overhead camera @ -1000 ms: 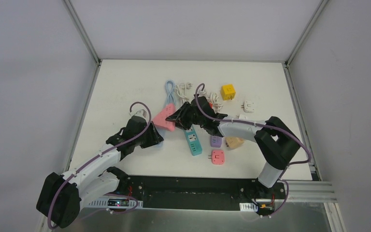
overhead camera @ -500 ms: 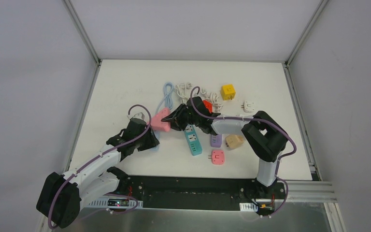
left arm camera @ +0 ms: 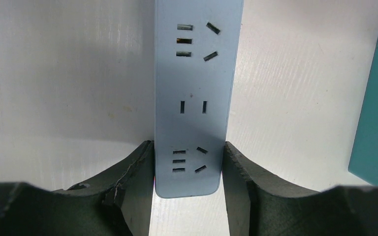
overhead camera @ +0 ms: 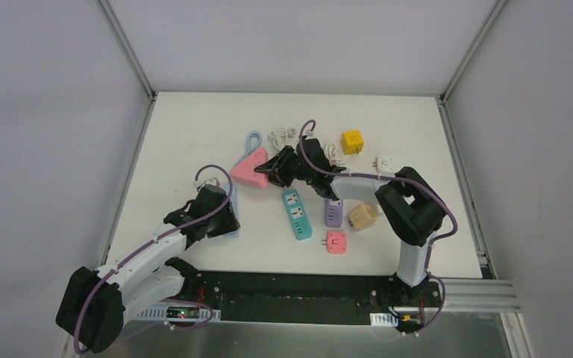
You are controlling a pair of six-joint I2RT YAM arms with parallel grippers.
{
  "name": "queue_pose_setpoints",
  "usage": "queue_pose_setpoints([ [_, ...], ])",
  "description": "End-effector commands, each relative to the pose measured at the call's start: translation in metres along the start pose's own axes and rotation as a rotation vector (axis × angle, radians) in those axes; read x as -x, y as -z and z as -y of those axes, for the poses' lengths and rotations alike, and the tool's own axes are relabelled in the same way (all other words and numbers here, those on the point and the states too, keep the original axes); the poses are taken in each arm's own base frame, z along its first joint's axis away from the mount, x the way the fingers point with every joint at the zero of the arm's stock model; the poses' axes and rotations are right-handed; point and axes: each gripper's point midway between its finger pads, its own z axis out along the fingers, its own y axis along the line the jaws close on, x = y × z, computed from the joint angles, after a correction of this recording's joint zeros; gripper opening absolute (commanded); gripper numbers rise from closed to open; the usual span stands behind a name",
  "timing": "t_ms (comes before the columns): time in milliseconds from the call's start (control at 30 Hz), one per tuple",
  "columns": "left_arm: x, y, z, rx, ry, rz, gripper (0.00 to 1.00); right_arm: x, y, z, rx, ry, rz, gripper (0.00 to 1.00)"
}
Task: Pull the plug off the socket
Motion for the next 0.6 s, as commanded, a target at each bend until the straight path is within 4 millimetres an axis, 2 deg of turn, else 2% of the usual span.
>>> queue_pose_setpoints([
  [0,-0.007,0.003,-0.017,0.082,0.009,-0.035,0.19,0.002,0.017,-0.039,0.103,0.148,0.07,0.0],
  [67,-0.003,0.005,-0.016,0.085,0.011,-0.028,0.28,0.004,0.023,-0.038,0.091,0.162,0.095,0.0],
  [200,0.007,0.011,-0.012,0.079,0.019,0.005,0.55,0.006,0.039,-0.035,0.063,0.197,0.129,0.0],
  [267,0.011,0.014,-0.01,0.073,0.022,0.018,0.66,0.004,0.047,-0.031,0.048,0.211,0.131,0.0],
  [400,0.021,0.021,-0.003,0.058,0.029,0.036,0.8,-0.011,0.055,-0.015,0.015,0.226,0.077,0.0],
  [433,0.023,0.023,-0.001,0.055,0.03,0.04,0.92,-0.015,0.056,-0.012,0.01,0.228,0.06,0.0],
  [467,0.026,0.025,0.0,0.054,0.031,0.045,0.98,-0.02,0.056,-0.007,-0.002,0.228,0.042,0.0],
  [567,0.034,0.036,0.002,0.059,0.031,0.067,0.99,-0.037,0.054,0.006,-0.035,0.243,-0.002,0.0],
])
